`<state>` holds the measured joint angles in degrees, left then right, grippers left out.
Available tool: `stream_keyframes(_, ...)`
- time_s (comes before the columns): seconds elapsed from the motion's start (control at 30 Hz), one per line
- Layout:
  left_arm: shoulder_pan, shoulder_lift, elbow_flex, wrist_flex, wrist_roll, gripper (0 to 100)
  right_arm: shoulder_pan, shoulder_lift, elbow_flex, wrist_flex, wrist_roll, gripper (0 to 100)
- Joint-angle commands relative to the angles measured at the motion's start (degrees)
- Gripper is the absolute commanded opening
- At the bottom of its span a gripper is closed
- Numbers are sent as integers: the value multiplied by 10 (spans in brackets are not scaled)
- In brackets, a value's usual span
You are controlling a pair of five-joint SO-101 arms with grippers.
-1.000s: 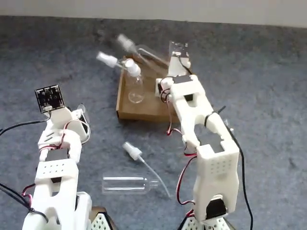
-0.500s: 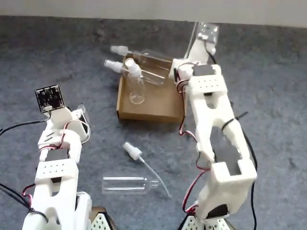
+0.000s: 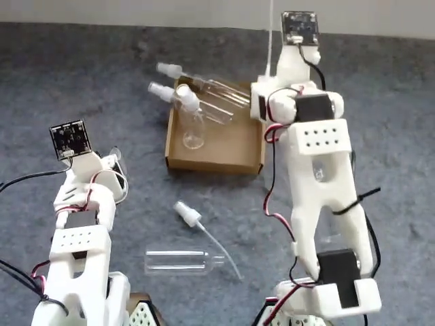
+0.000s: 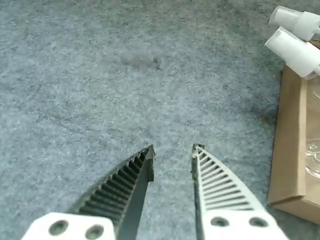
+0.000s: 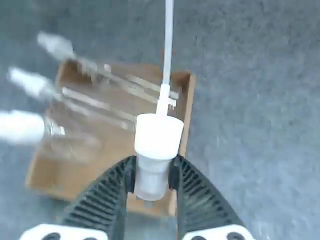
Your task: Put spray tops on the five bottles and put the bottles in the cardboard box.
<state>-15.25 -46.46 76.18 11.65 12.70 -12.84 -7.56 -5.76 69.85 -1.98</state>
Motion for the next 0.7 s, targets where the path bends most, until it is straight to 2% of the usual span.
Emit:
stream_keyframes(0.0,-6,-8,-3,-13,-5,88,5,-44,-17,98,60,5)
stream_keyframes(0.13,-6,-8,-3,-14,-5,88,6,-59,97,99,99,5)
stream_keyframes(0.37,-6,-8,-3,-14,-5,88,20,-155,393,-89,119,5)
stream_keyframes(0.53,-6,-7,-3,-13,-9,88,51,-220,522,-129,120,9)
stream_keyframes(0.67,27,-7,-10,-11,-79,88,83,-255,542,-129,120,115)
